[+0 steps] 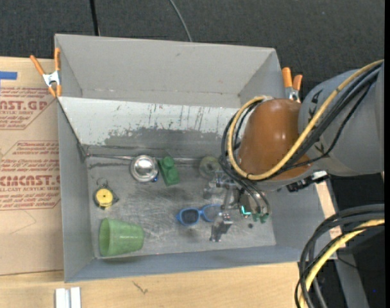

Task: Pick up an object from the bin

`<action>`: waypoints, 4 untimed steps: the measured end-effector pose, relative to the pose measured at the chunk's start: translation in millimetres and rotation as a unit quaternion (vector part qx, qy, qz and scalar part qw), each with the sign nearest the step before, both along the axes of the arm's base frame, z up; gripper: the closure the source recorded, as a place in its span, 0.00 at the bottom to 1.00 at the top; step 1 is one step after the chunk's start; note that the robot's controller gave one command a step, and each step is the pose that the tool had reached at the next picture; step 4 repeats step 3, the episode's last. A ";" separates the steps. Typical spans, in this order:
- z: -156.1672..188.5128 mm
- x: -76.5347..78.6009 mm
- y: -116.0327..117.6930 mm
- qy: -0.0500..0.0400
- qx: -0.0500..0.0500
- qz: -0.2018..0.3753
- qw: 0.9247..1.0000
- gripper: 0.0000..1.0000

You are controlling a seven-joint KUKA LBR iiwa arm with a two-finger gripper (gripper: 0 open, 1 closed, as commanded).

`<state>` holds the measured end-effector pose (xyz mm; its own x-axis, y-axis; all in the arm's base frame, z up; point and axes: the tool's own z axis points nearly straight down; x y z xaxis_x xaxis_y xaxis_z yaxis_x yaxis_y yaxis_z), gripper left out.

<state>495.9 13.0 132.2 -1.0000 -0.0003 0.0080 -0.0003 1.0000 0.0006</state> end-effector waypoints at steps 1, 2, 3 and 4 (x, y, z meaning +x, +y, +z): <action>-54.0 33.8 6.8 -0.005 0.000 -0.021 1.000 0.00; -52.0 32.9 6.4 -0.004 0.000 -0.021 1.000 1.00; 95.3 70.3 22.2 -0.010 0.001 -0.044 0.999 1.00; 95.3 70.3 22.2 -0.010 0.001 -0.044 0.999 1.00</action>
Offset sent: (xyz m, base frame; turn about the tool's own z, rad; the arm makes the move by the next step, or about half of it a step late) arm 0.0329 0.0056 -0.0514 0.0432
